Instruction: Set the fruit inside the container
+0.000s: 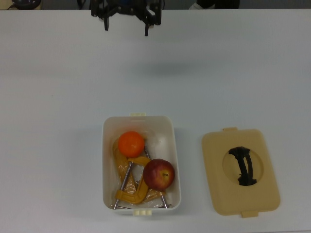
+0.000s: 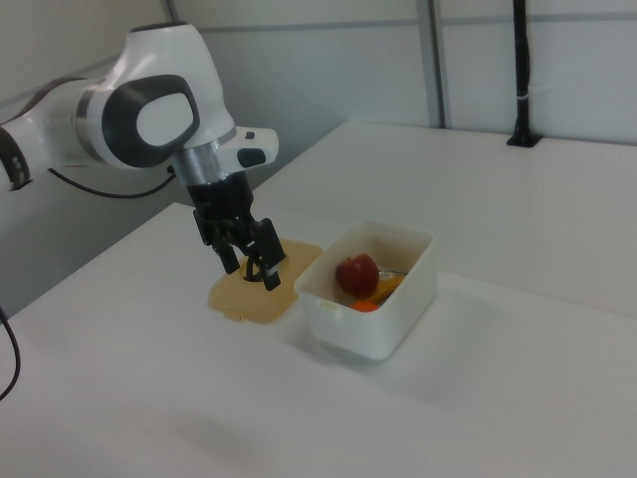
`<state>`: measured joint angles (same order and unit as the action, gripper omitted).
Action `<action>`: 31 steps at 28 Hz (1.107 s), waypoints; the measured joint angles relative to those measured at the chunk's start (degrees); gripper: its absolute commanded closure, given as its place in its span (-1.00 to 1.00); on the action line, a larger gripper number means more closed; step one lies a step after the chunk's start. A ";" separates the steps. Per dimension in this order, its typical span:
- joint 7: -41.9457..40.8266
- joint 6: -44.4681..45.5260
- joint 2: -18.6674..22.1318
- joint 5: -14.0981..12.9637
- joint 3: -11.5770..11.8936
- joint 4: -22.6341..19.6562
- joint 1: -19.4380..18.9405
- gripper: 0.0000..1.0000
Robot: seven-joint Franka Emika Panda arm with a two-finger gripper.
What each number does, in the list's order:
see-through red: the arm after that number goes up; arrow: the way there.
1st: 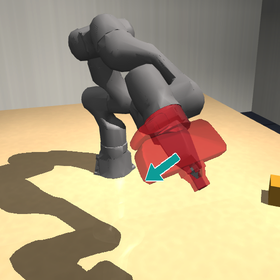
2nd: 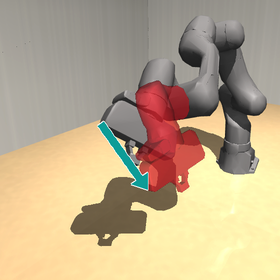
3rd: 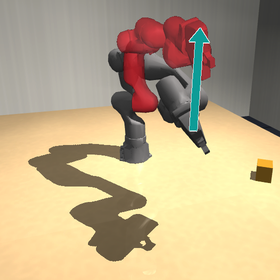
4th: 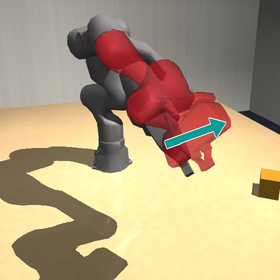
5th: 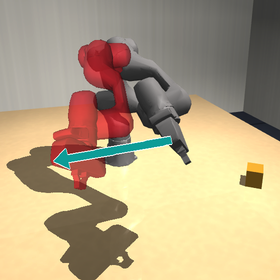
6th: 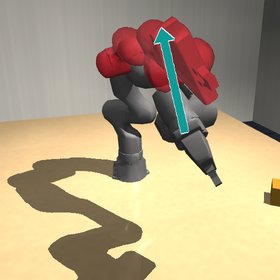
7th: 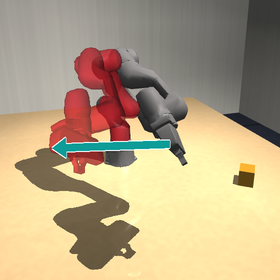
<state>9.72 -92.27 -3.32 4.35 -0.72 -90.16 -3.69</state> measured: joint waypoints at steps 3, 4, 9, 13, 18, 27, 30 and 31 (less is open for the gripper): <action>-0.63 0.26 0.32 0.00 0.00 -0.06 0.00 -1.00; -0.65 0.26 0.32 0.00 0.02 -0.06 0.00 -1.00; -0.66 0.26 0.31 0.00 0.51 -0.10 0.18 -1.00; -0.67 0.26 0.32 0.00 1.09 0.00 0.50 -1.00; -0.68 0.26 0.53 -0.27 2.44 0.76 1.22 -1.00; -4.07 0.26 1.21 -3.85 4.94 3.08 2.93 -1.00; -5.26 0.26 1.82 -4.71 5.45 3.59 3.64 -1.00; -5.42 0.26 2.02 -4.83 5.52 3.65 3.75 -1.00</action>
<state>4.30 -92.01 -1.29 -0.48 4.80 -86.51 0.06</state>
